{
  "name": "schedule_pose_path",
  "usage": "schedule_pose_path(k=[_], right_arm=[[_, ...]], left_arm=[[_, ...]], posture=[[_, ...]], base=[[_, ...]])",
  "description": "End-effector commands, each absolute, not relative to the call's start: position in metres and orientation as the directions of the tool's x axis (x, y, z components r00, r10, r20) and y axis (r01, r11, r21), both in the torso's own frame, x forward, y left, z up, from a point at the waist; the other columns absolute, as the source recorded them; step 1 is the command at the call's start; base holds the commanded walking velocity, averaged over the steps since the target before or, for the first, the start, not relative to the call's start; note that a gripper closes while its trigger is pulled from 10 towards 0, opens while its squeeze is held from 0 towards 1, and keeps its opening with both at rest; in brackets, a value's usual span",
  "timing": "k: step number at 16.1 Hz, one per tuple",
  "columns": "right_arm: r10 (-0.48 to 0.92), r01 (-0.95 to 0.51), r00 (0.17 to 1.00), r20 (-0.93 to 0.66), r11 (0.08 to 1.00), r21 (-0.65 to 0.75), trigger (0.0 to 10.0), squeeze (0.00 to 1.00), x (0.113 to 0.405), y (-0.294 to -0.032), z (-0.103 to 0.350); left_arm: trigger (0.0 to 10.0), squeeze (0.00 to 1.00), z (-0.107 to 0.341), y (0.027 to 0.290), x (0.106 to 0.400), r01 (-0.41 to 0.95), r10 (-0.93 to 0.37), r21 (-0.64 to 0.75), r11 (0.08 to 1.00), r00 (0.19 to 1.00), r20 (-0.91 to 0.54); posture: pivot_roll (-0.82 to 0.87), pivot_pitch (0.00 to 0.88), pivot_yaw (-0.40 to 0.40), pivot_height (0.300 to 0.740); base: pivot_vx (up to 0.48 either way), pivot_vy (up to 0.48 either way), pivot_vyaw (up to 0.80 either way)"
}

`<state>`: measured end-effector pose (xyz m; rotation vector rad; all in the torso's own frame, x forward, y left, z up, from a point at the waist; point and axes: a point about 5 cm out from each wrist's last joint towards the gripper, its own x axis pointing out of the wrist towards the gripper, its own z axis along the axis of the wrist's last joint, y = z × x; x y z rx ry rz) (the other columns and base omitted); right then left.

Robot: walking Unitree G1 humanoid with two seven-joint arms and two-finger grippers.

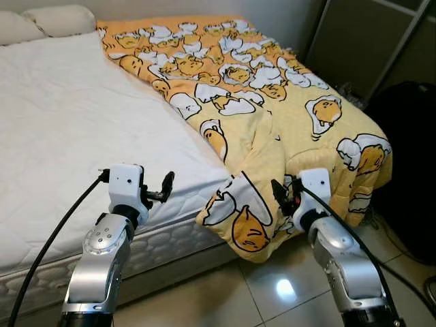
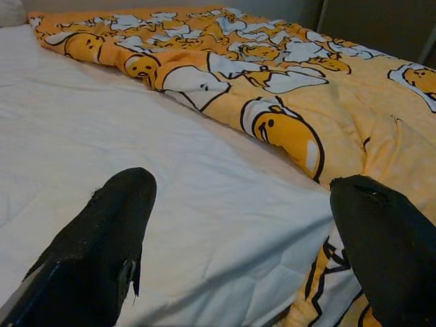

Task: Clean up the room

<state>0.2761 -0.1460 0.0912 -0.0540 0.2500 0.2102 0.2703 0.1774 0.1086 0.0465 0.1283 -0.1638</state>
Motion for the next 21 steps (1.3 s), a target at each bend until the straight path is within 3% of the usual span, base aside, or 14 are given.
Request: schedule_pose_path(k=[1,4,11,13,20,21], right_arm=[[0.197,-0.223,0.947,-0.255,0.972,-0.076,10.0,0.00,0.278,-0.148,0.092],[0.166,-0.177,0.953,-0.252,0.984,-0.023,10.0,0.00,0.279,-0.150,0.090],[0.207,-0.231,0.942,-0.265,0.971,-0.064,10.0,0.00,0.279,-0.143,0.089],[0.226,-0.255,0.937,-0.268,0.964,-0.080,10.0,0.00,0.279,-0.140,0.088],[0.236,-0.250,0.935,-0.266,0.968,-0.021,10.0,0.00,0.277,-0.135,0.087],[0.231,-0.234,0.937,-0.262,0.972,0.019,10.0,0.07,0.279,-0.135,0.086]], left_arm=[[10.0,0.94,0.111,0.176,0.272,0.173,-0.167,0.040,0.984,0.978,-0.124],[10.0,0.94,0.111,0.177,0.272,0.179,-0.172,0.045,0.983,0.977,-0.123],[10.0,0.95,0.111,0.178,0.273,0.193,-0.185,0.054,0.980,0.974,-0.128],[10.0,0.94,0.111,0.178,0.273,0.198,-0.189,0.057,0.979,0.973,-0.129],[10.0,0.93,0.110,0.176,0.272,0.228,-0.218,0.067,0.971,0.966,-0.137],[10.0,0.91,0.108,0.175,0.271,0.256,-0.240,0.089,0.963,0.958,-0.157]], posture=[[-0.09,0.000,-0.052,0.740],[-0.09,0.000,-0.050,0.740],[-0.08,0.000,-0.046,0.740],[-0.08,0.000,-0.045,0.740],[-0.08,0.000,-0.047,0.740],[-0.08,0.000,-0.047,0.740]], base=[[0.341,0.000,0.80],[0.341,0.000,0.27],[0.336,0.000,0.00],[0.332,0.000,0.80],[0.264,0.000,0.00],[0.000,0.000,0.00]])
